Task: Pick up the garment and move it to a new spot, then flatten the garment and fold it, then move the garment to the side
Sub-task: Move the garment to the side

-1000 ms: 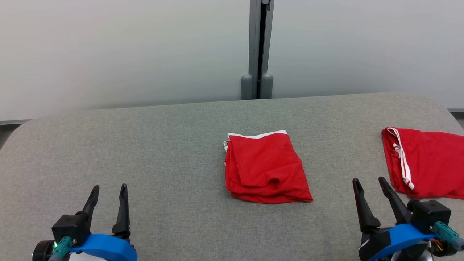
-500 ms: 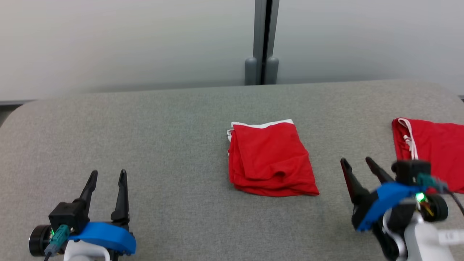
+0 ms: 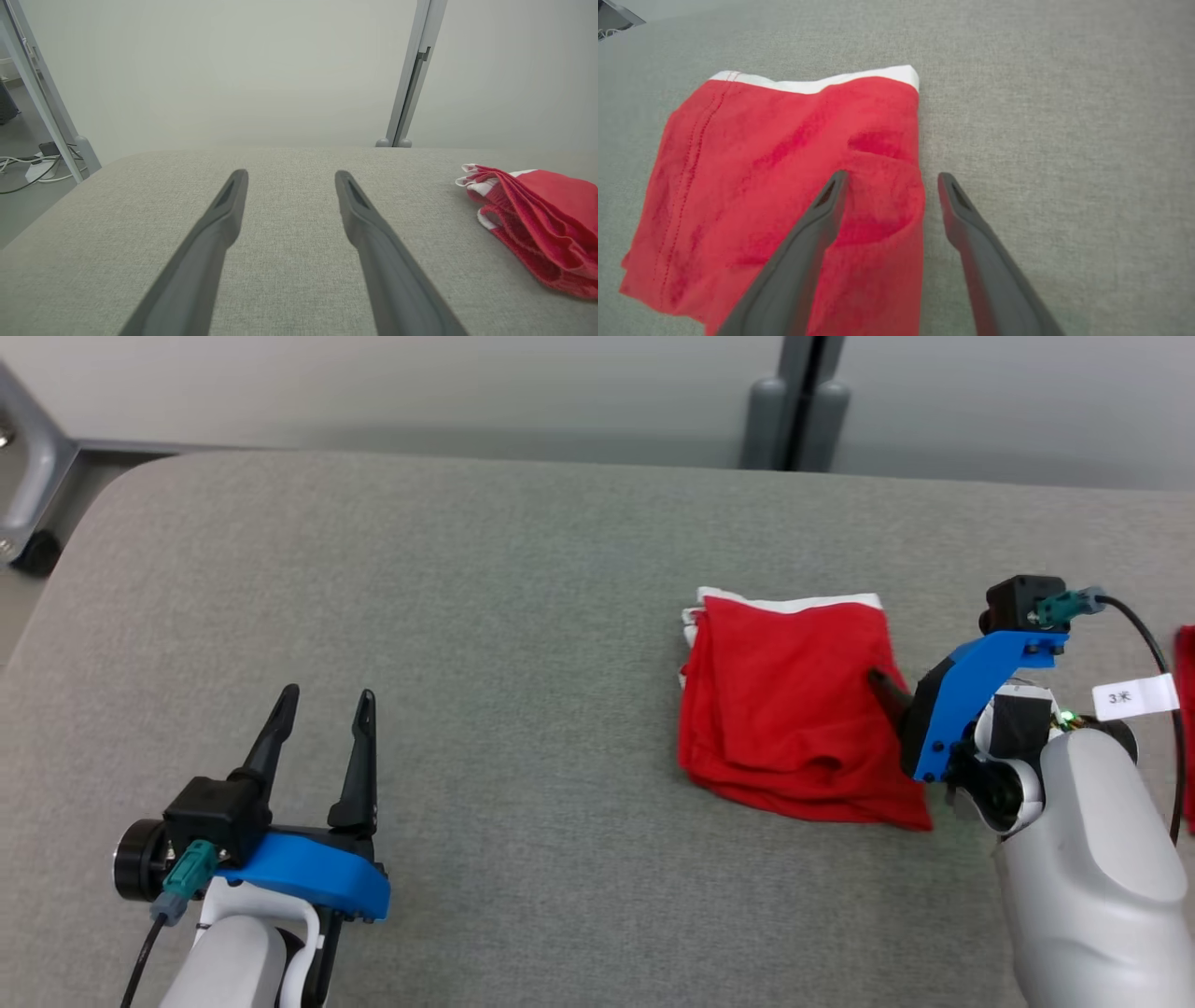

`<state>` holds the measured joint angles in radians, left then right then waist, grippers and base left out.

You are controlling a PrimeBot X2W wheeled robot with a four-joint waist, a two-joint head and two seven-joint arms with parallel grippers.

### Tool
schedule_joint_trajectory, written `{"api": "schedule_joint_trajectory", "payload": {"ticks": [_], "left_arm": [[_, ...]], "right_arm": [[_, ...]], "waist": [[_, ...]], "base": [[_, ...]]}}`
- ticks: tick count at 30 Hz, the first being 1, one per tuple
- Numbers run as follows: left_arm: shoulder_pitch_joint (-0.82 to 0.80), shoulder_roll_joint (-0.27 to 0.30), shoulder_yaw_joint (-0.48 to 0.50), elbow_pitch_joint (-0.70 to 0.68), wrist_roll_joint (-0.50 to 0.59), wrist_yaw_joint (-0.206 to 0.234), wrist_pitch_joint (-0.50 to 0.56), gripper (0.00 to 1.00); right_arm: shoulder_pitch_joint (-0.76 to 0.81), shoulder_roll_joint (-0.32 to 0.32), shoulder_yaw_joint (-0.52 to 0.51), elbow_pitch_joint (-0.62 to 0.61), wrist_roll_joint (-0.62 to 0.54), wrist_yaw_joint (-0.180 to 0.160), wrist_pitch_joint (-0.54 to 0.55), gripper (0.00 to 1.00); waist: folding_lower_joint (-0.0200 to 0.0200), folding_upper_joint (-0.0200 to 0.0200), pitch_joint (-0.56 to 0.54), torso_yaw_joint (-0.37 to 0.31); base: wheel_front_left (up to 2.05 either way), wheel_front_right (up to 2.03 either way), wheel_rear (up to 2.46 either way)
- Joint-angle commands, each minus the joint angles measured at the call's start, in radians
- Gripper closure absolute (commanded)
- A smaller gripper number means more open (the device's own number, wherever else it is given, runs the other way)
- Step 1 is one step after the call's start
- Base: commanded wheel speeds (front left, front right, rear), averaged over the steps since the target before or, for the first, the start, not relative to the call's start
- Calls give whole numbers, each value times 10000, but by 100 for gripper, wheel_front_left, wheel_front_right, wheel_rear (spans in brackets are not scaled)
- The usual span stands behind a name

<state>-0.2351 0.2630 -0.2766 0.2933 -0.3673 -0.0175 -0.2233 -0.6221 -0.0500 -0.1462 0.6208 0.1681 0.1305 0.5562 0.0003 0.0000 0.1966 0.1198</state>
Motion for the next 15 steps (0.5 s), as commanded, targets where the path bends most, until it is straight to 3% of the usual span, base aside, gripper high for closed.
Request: {"api": "schedule_joint_trajectory", "payload": {"ticks": [1,9,10,11,12,15], "left_arm": [[-234,-45,-68,75,52,-29,-84,0],[-327,-202,-214,371,30,-88,-205,0],[-294,-178,-194,385,10,-82,-221,0],[-280,-164,-190,388,6,-80,-230,0],[-286,-160,-196,383,-6,-69,-236,0],[-312,-131,-154,355,-14,-36,-252,0]], "right_arm": [[-185,-15,-130,332,-186,5,19,0],[-191,-1,-380,2061,-1182,2,37,0],[-164,-4,-331,2239,-1195,1,33,55],[-167,-3,-262,2361,-1187,1,13,63],[-220,-1,-138,2477,-1119,2,-5,100],[-460,6,329,2570,-934,-1,-215,100]], "waist": [[-3,0,251,304],[-3,0,258,485],[-3,0,252,431],[-3,0,249,384],[-3,0,249,327],[-3,0,253,86]], "base": [[0,0,0],[0,0,0],[0,0,0],[0,0,0],[0,0,0],[0,0,0]]}}
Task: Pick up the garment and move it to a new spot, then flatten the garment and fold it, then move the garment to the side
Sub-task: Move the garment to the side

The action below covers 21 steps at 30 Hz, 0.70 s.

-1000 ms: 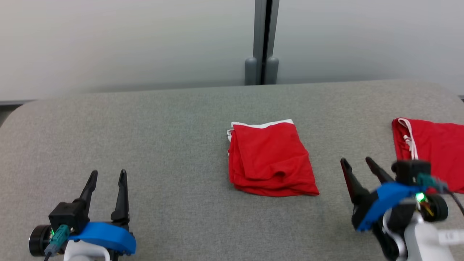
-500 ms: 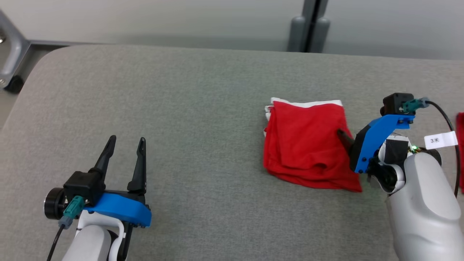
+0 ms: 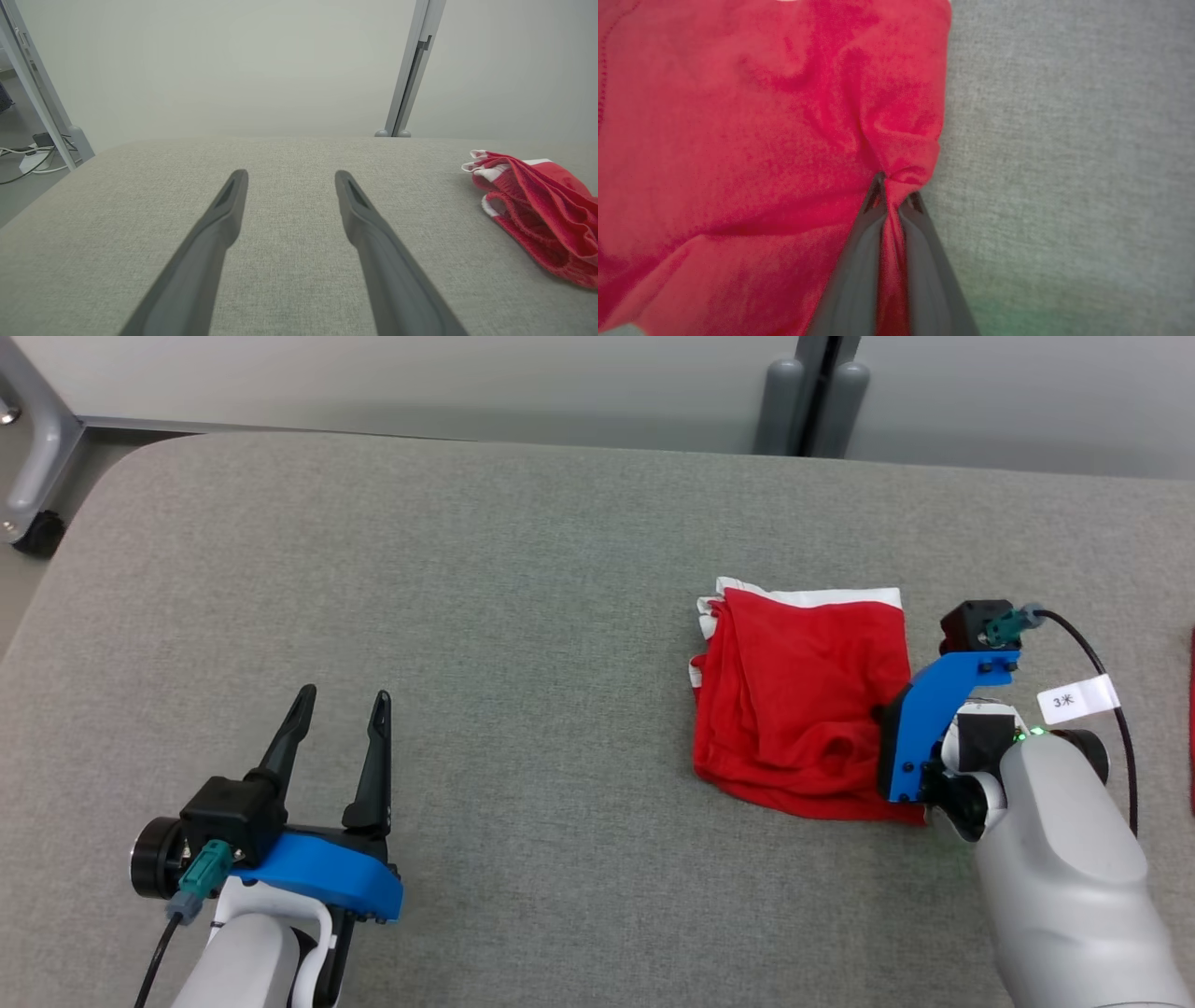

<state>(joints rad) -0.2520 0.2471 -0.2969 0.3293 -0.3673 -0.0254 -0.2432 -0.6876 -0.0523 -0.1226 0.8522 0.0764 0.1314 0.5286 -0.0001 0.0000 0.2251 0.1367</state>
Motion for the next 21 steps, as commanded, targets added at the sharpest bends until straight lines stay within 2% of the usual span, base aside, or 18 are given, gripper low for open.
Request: {"api": "schedule_joint_trajectory", "payload": {"ticks": [1,2,4,5,9,15,21], "left_arm": [[-155,23,42,-25,-22,46,-59,0],[-155,23,42,-25,-22,46,-59,0],[-145,44,68,-131,-62,48,-66,0],[-145,44,68,-131,-62,48,-66,0],[-46,130,158,-332,-88,104,-108,0],[-140,268,262,-678,-102,166,-125,0],[-364,594,331,-1044,-41,173,119,0]], "right_arm": [[65,15,242,221,53,-7,-25,100],[65,15,242,221,53,-7,-25,100],[-472,3,1205,-141,58,-6,-142,100],[-472,3,1205,-141,58,-6,-142,100],[-1130,-376,2982,-806,468,-7,306,100],[-1967,-2198,5963,-2622,1824,-6,1242,100],[-2724,-4386,7647,-4243,2463,-6,1424,100]], "waist": [[1,0,-26,-169],[1,0,-26,-169],[1,0,-19,-541],[1,0,-19,-541],[1,0,35,-1202],[1,0,323,-2339],[1,0,802,-3484]], "base": [[0,0,0],[0,0,0],[0,0,0],[0,0,0],[0,0,0],[0,0,0],[0,0,0]]}}
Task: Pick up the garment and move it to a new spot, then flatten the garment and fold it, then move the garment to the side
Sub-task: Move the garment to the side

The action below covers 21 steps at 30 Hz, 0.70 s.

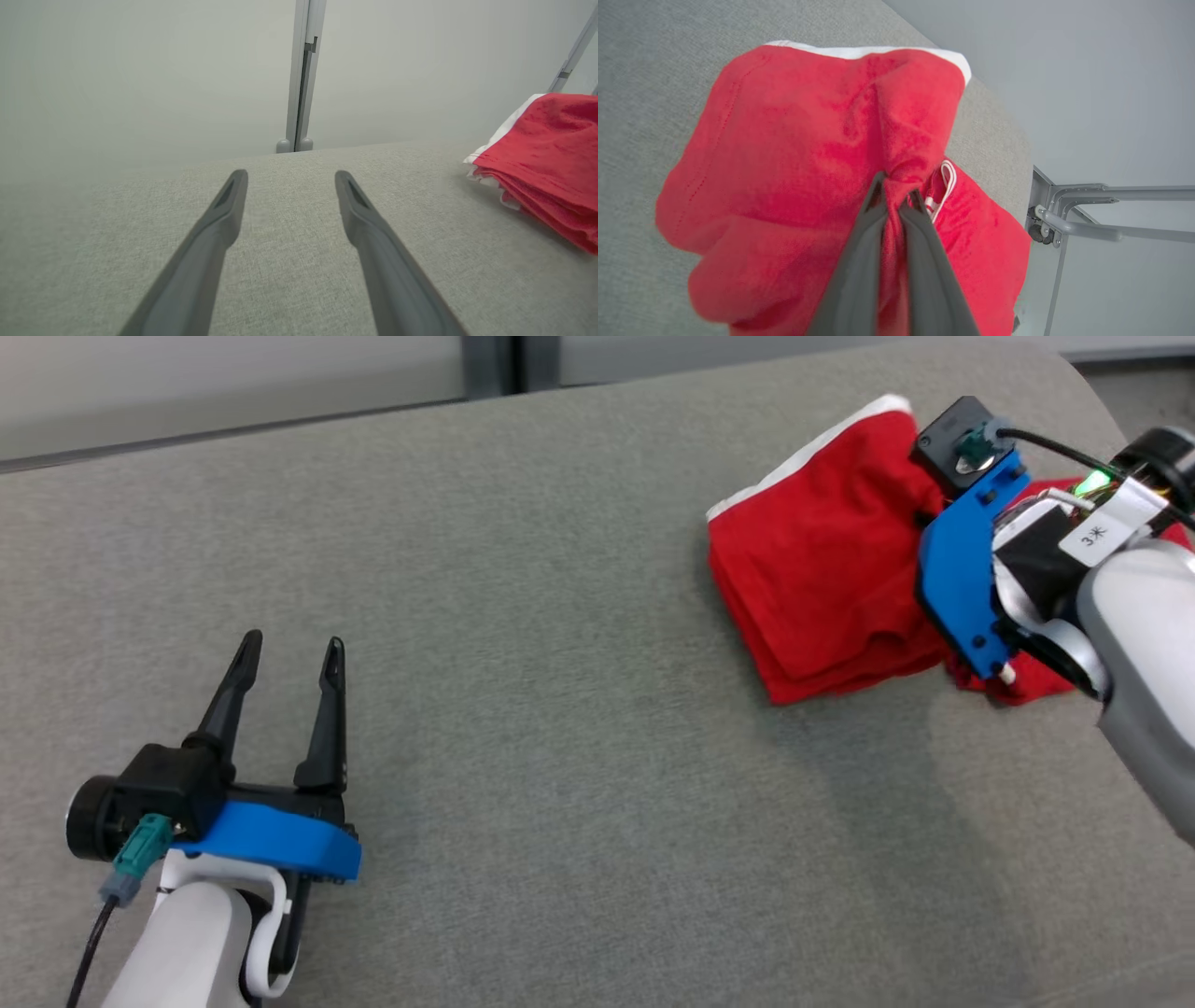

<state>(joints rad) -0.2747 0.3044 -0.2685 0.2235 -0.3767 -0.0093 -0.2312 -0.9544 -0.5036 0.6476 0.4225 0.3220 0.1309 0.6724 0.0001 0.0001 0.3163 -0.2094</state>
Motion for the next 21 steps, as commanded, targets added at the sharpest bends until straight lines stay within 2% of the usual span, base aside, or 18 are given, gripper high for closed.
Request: {"api": "schedule_joint_trajectory", "payload": {"ticks": [1,7,12,21], "left_arm": [[-178,74,45,-48,78,6,26,0],[-364,357,-19,-419,147,-14,358,0],[-517,503,-126,-686,205,-24,587,0],[-742,887,-143,-1299,341,33,1040,0]], "right_arm": [[-142,-189,115,-80,63,-1,10,100],[-300,-1307,297,-130,206,-1,-424,100],[-63,-1879,77,582,-198,-1,-1402,100],[336,-1770,-1661,2643,-1105,-3,-3479,100]], "waist": [[-1,-1,-22,-192],[-1,-1,396,-901],[-1,-1,737,-997],[-1,-1,1507,-664]], "base": [[0,0,0],[0,0,0],[0,0,0],[0,0,0]]}}
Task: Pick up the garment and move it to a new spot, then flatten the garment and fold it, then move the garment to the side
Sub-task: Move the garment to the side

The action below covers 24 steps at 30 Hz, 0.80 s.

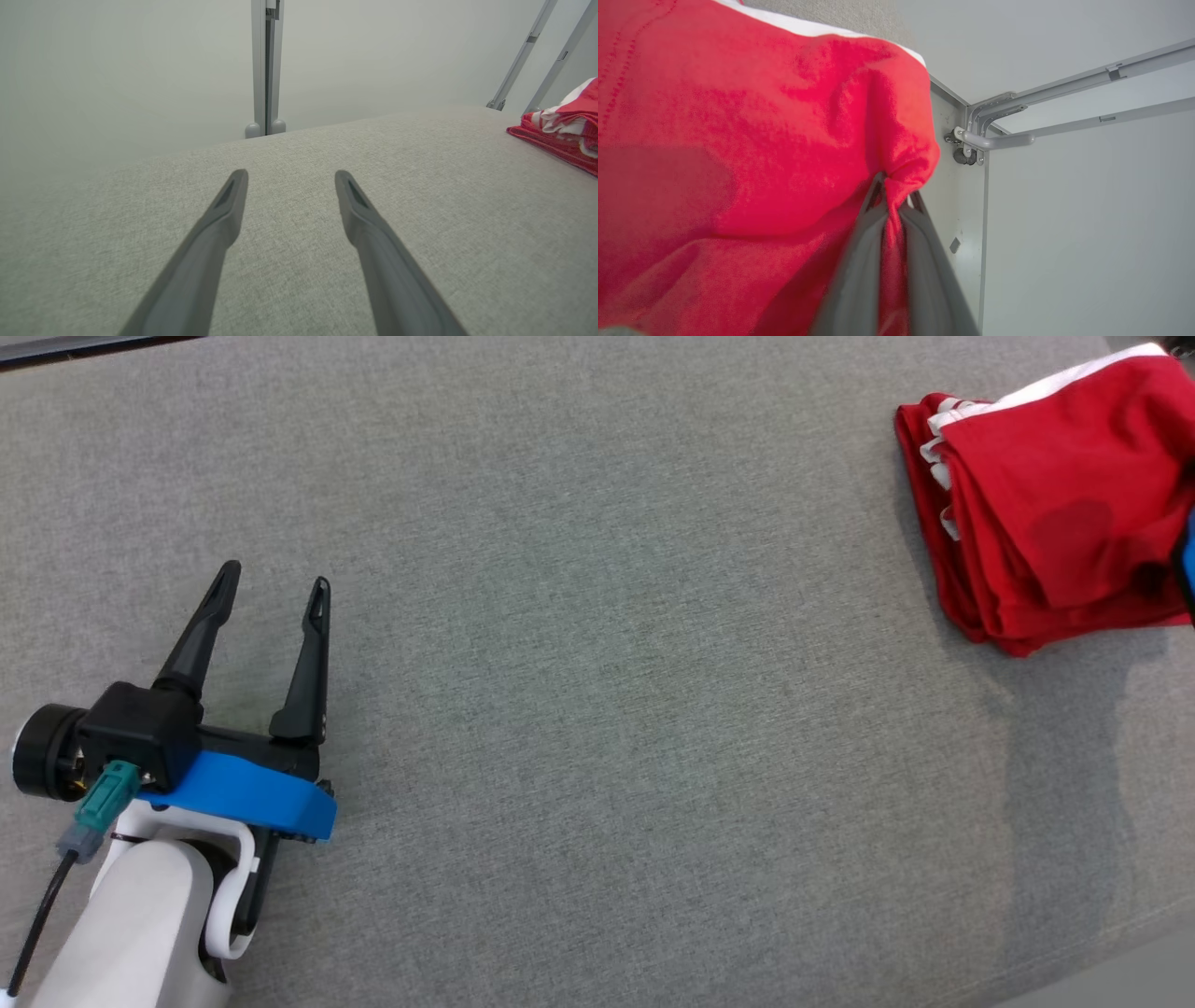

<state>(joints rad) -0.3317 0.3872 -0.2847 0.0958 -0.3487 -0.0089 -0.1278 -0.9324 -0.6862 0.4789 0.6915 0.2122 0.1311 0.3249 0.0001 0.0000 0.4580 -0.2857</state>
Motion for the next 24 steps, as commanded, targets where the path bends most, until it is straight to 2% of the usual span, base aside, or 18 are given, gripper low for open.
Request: {"api": "schedule_joint_trajectory", "payload": {"ticks": [1,2,3,7,12,18,24], "left_arm": [[-173,103,34,-75,73,61,39,0],[-163,140,48,-120,77,76,76,0],[-152,159,53,-171,81,110,72,0],[-58,106,46,-195,96,246,-85,0],[339,-155,25,141,-113,316,-458,0],[908,-687,-39,774,-465,330,-922,0],[1335,-1101,-183,1428,-531,316,-1198,0]], "right_arm": [[176,154,-203,220,-123,-3,-111,100],[230,272,-364,431,-262,-3,-241,16],[237,406,-664,599,-413,-3,-386,0],[501,846,-1869,1116,-971,-3,-1208,0],[1035,1734,-3494,991,-1025,-2,-2992,0],[2363,2510,-3686,-38,-876,-3,-4081,0],[4614,2987,-3889,-1931,-713,-2,-4576,0]], "waist": [[-1,0,145,130],[-1,0,178,159],[-1,0,192,190],[-1,0,1,378],[-1,0,-753,647],[-1,0,-1995,1182],[-1,0,-3098,2011]], "base": [[0,0,0],[0,0,0],[0,0,0],[0,0,0],[0,0,0],[0,0,0],[0,0,0]]}}
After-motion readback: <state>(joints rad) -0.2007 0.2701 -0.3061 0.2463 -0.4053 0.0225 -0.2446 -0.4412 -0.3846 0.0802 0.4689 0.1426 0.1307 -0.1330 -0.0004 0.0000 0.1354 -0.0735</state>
